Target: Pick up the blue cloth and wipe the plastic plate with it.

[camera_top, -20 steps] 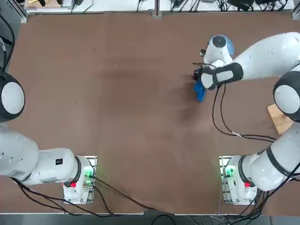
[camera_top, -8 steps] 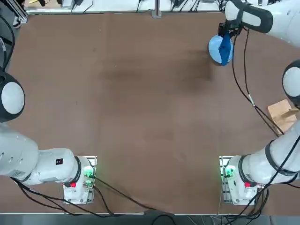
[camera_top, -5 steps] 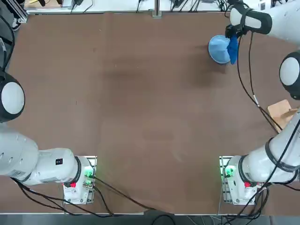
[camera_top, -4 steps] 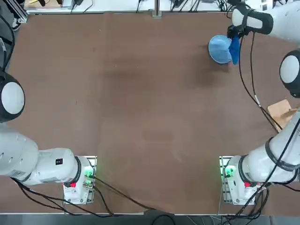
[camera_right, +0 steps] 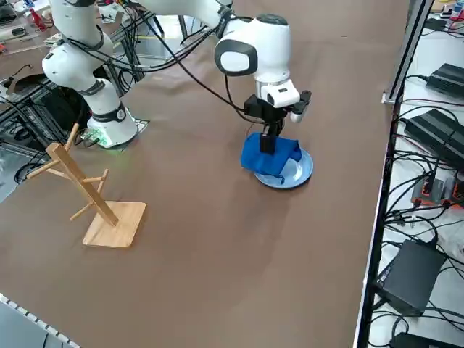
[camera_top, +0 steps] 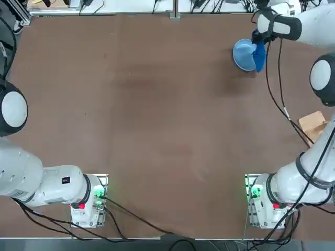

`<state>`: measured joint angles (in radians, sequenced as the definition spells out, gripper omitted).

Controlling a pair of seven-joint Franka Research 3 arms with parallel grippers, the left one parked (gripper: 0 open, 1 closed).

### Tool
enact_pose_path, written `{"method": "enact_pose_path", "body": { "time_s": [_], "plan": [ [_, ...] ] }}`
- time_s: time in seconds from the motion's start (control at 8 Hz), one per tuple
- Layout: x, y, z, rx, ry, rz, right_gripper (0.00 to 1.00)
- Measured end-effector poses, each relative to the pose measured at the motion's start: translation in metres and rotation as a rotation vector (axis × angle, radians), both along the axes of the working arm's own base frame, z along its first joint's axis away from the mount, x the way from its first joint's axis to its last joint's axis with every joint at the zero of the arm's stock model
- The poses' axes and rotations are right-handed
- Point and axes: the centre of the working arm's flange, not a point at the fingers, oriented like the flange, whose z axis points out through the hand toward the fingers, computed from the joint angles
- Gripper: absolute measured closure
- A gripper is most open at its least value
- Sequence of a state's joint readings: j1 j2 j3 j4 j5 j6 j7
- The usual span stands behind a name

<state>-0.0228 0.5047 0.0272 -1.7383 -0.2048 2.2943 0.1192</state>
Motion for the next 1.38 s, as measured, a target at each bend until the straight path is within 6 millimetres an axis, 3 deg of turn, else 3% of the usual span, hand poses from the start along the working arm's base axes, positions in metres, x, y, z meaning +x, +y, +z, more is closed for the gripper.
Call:
{"method": "enact_pose_path", "body": {
  "time_s": [0.38,0.62,0.88,1.38],
  "plan": [
    [0.007,-0.007,-0.026,0.011,-0.046,0.002,0.76],
    [0.008,-0.025,-0.052,0.015,-0.045,0.006,0.76],
    [0.007,-0.035,-0.059,0.016,-0.040,0.000,0.76],
    [0.006,-0.015,-0.073,0.043,-0.022,0.004,0.76]
  ]
}}
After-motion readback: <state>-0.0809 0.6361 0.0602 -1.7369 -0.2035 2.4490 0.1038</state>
